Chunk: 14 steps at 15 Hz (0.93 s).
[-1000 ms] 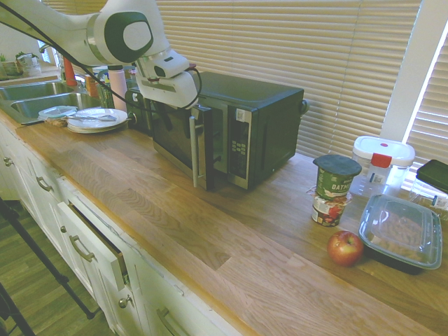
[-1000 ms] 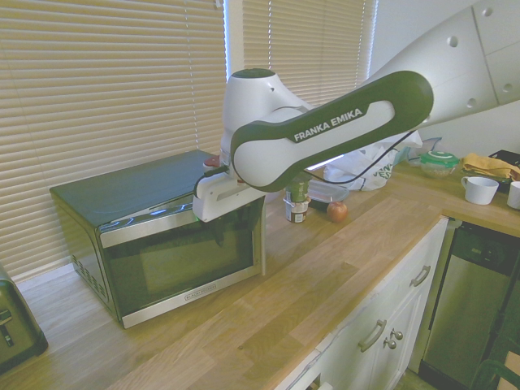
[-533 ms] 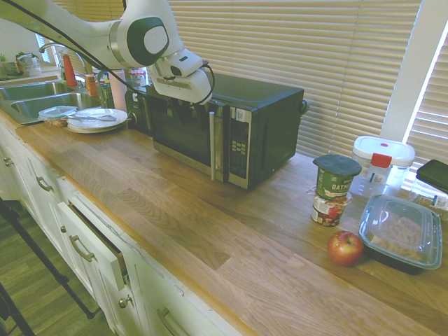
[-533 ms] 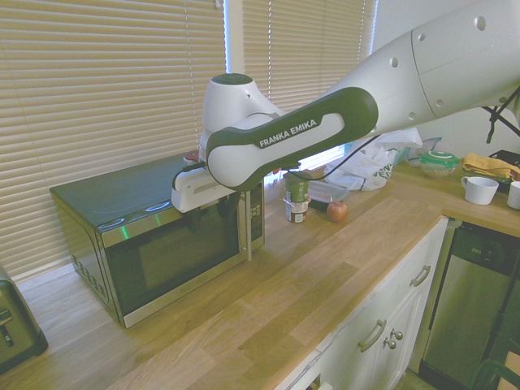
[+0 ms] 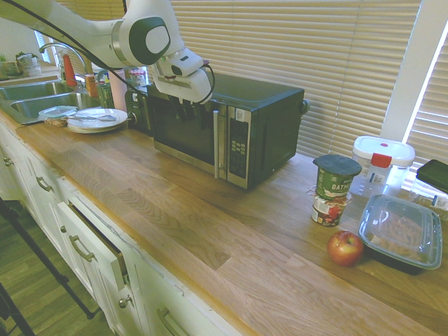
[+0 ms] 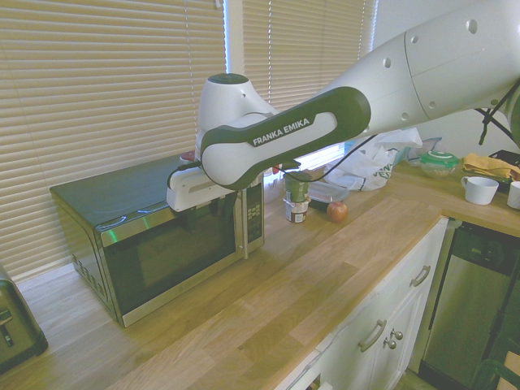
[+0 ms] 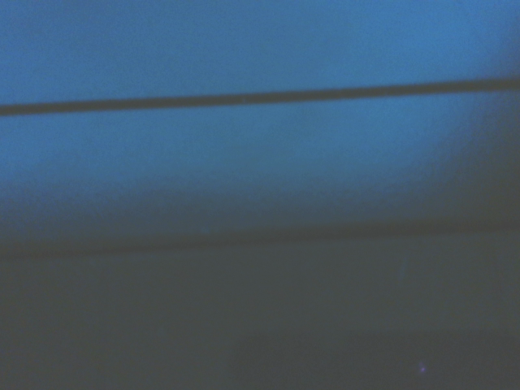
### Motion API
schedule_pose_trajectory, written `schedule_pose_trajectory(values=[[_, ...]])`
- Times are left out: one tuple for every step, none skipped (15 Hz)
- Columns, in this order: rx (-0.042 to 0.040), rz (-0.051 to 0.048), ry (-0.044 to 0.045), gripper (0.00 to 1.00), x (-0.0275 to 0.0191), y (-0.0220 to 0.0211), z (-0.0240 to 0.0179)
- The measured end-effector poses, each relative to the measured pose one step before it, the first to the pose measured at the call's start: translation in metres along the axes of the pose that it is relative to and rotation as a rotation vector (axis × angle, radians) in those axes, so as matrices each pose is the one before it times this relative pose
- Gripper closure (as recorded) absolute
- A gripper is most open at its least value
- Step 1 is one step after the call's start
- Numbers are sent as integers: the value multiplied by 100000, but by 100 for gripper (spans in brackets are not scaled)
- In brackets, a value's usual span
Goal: Close the microwave
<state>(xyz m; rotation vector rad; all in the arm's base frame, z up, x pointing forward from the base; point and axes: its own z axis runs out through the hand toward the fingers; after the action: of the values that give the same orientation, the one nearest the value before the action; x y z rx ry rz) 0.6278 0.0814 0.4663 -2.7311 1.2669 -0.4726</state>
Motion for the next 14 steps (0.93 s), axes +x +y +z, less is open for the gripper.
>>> schedule_pose_trajectory(values=[[-1724,-519,-1531,0,-647,1496,88],[-830,-795,-1397,0,-628,1599,-298],[-481,-944,-1040,0,-708,1511,-409],[-379,-844,-547,0,-810,1511,-362],[-508,-544,-629,0,-896,1354,-136],[-250,-715,-885,0,-791,1238,-72],[-273,-662,-851,0,-587,976,2],[-543,-712,-943,0,-495,939,194],[-641,-770,-904,0,-441,937,202],[-997,-682,-766,0,-314,754,290],[-1444,-661,-986,0,-221,747,318],[-1300,-229,-879,0,-162,686,437],[-856,-237,-578,0,-151,555,364],[-558,-114,-366,0,-145,478,137]])
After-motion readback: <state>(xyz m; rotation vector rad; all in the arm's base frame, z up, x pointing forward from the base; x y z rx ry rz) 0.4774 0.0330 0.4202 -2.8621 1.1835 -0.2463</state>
